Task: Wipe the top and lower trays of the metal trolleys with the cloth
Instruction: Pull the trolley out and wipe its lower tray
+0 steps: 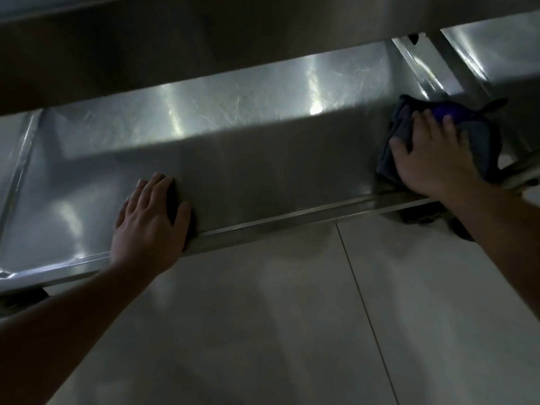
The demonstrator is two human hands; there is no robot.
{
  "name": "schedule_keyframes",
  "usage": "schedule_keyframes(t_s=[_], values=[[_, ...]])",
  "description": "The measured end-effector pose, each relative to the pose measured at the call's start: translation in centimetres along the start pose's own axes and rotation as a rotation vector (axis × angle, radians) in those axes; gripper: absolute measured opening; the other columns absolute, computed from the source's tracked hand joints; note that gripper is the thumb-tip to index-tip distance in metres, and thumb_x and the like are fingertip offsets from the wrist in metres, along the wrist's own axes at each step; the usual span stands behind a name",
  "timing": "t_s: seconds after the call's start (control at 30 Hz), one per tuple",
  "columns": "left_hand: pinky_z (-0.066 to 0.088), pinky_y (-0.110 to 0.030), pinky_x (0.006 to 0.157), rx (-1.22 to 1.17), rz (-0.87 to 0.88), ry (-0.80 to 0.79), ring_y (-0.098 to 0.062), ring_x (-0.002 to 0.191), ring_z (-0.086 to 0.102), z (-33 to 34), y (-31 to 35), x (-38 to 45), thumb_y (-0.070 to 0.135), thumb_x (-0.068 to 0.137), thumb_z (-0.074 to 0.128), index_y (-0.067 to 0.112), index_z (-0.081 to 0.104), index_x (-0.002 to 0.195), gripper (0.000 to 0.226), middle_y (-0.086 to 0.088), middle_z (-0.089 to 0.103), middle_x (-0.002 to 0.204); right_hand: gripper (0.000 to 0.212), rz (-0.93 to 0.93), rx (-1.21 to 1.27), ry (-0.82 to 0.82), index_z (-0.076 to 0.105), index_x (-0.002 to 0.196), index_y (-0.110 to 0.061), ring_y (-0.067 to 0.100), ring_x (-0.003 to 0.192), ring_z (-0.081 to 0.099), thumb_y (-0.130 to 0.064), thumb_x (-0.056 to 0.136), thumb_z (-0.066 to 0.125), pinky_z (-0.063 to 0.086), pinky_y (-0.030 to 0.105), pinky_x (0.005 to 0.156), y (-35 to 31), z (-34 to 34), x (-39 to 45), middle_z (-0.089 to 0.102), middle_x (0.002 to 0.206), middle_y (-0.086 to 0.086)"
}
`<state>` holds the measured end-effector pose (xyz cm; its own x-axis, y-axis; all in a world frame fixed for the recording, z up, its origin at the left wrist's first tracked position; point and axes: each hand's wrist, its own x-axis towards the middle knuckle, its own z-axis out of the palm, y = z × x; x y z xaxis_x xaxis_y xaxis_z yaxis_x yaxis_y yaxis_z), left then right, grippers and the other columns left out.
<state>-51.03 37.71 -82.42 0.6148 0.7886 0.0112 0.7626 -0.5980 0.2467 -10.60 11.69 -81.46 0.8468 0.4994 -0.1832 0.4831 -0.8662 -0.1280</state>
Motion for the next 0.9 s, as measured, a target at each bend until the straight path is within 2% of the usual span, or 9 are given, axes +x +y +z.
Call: schedule_keyframes(t_s=[0.13,0.3,0.4,0.5,0.6,0.67,0.7,0.8,0.9], values=[[0.012,-0.046,0.130,-0.002,0.005,-0.001,-0.017,0.162,0.011,0.0,0.0,0.0,0.075,0.098,0.024,0.030,0.027,0.163,0.079,0.006,0.022,0.174,0.083,-0.076,0.002,0.093,0.020,0.164,-0.016,0.034,0.157,0.016,-0.060,0.093,0.025,0.015,0.054,0.125,-5.3,2.0,-7.8,0.020,0.171,0.004],[0.012,-0.046,0.131,-0.002,0.004,0.002,-0.018,0.162,0.012,0.0,0.1,-0.1,0.075,0.099,0.021,0.030,0.029,0.163,0.079,0.004,0.023,0.174,0.064,-0.628,-0.034,0.158,0.039,0.158,-0.021,0.028,0.153,0.028,-0.047,0.101,0.029,0.025,0.050,0.120,-16.8,5.6,-15.2,0.039,0.164,-0.002],[0.014,-0.047,0.130,0.002,0.016,0.005,-0.018,0.162,0.013,0.0,-0.4,0.1,0.071,0.101,0.023,0.030,0.028,0.163,0.075,0.005,0.023,0.174,0.057,-0.779,-0.017,0.205,0.046,0.155,-0.021,0.023,0.151,0.034,-0.048,0.106,0.031,0.028,0.048,0.119,-16.9,6.0,-15.2,0.045,0.160,-0.003],[0.014,-0.046,0.131,-0.002,0.030,0.001,-0.016,0.162,0.013,0.1,-0.9,0.1,0.069,0.103,0.025,0.032,0.027,0.164,0.071,0.007,0.023,0.174,0.051,-0.705,0.036,0.337,0.059,0.143,-0.018,0.025,0.139,0.050,-0.045,0.104,0.040,0.039,0.046,0.111,-11.6,5.5,-12.9,0.059,0.148,0.000],[0.014,-0.046,0.131,-0.010,0.022,0.006,-0.016,0.162,0.014,0.1,-0.9,0.1,0.067,0.103,0.026,0.032,0.029,0.163,0.070,0.007,0.024,0.174,0.046,-0.423,0.031,0.428,0.064,0.128,-0.011,0.038,0.111,0.063,-0.040,0.101,0.042,0.048,0.048,0.091,-3.6,4.3,-10.0,0.069,0.123,0.018],[0.014,-0.045,0.131,-0.009,0.018,0.008,-0.017,0.161,0.014,0.0,-0.6,0.0,0.067,0.102,0.026,0.031,0.030,0.163,0.071,0.006,0.025,0.174,0.040,-0.206,0.025,0.509,0.056,0.106,-0.006,0.043,0.084,0.057,-0.040,0.106,0.037,0.045,0.049,0.072,1.3,3.4,-8.8,0.063,0.095,0.026],[0.014,-0.045,0.131,-0.008,0.014,0.011,-0.017,0.161,0.014,0.0,-0.4,-0.1,0.066,0.102,0.026,0.030,0.031,0.163,0.071,0.006,0.025,0.173,0.042,-0.118,0.030,0.531,0.050,0.098,-0.005,0.043,0.079,0.053,-0.042,0.109,0.032,0.042,0.050,0.069,2.7,3.1,-8.6,0.057,0.089,0.028],[0.013,-0.044,0.131,0.004,0.003,0.024,-0.018,0.161,0.015,0.0,0.2,-0.3,0.065,0.103,0.026,0.028,0.032,0.163,0.071,0.004,0.026,0.173,0.044,0.023,0.034,0.580,0.048,0.094,-0.003,0.045,0.081,0.053,-0.041,0.110,0.033,0.042,0.052,0.072,1.6,2.9,-8.6,0.055,0.089,0.030],[0.011,-0.043,0.131,0.006,0.001,0.018,-0.019,0.162,0.014,-0.1,0.5,-0.3,0.066,0.104,0.026,0.026,0.031,0.164,0.072,0.003,0.025,0.173,0.042,-0.140,0.064,0.610,0.051,0.085,-0.007,0.042,0.077,0.053,-0.041,0.106,0.039,0.039,0.050,0.067,-4.8,3.9,-11.4,0.055,0.081,0.025]])
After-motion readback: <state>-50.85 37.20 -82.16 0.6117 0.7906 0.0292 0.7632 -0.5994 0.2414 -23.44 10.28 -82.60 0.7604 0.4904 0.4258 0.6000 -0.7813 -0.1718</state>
